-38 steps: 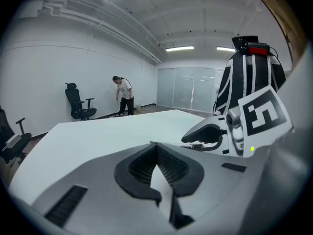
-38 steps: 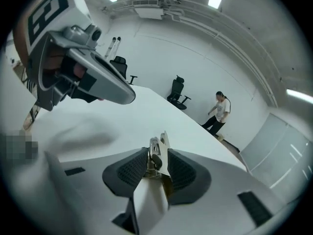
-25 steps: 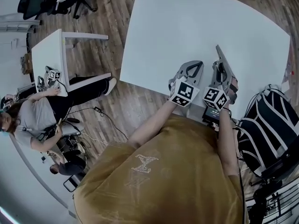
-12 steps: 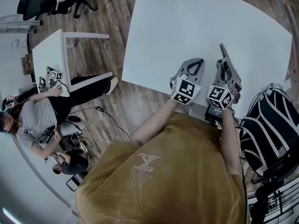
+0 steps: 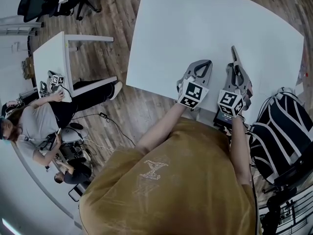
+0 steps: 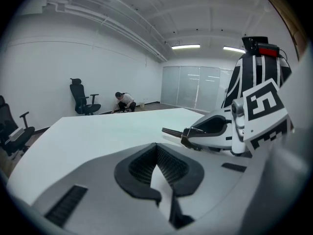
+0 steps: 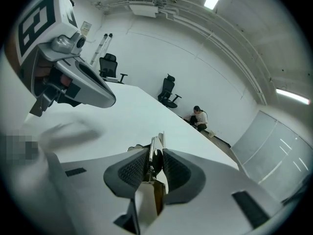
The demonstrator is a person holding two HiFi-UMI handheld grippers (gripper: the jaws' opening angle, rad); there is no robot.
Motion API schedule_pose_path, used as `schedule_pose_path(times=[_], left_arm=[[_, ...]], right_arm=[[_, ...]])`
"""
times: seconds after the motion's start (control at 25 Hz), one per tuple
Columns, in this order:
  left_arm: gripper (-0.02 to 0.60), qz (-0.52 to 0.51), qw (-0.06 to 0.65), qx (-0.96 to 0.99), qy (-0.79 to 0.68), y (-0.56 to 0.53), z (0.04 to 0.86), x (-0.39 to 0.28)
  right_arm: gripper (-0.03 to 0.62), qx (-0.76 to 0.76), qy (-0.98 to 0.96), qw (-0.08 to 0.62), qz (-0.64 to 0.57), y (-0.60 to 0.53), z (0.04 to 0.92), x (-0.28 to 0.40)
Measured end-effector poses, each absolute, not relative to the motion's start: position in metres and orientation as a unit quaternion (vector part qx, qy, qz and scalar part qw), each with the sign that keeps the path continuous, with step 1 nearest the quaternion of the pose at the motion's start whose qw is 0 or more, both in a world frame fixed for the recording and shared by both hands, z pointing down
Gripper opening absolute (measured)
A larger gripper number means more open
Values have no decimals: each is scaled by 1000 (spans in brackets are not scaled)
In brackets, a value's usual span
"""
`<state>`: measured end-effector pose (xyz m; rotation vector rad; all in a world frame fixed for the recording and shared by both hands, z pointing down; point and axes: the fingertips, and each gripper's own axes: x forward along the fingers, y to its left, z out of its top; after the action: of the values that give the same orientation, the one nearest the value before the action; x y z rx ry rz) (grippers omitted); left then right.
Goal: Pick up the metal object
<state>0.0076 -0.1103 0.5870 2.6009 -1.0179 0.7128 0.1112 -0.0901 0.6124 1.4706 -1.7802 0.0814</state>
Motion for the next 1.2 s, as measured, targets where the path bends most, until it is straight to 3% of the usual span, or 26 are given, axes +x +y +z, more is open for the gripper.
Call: schedule_pose_path(times=[1.2], left_arm=[[3,116,48,910,-395,-111,441,11]], right_arm=[[95,692,-687,217,-24,-68,435,152]])
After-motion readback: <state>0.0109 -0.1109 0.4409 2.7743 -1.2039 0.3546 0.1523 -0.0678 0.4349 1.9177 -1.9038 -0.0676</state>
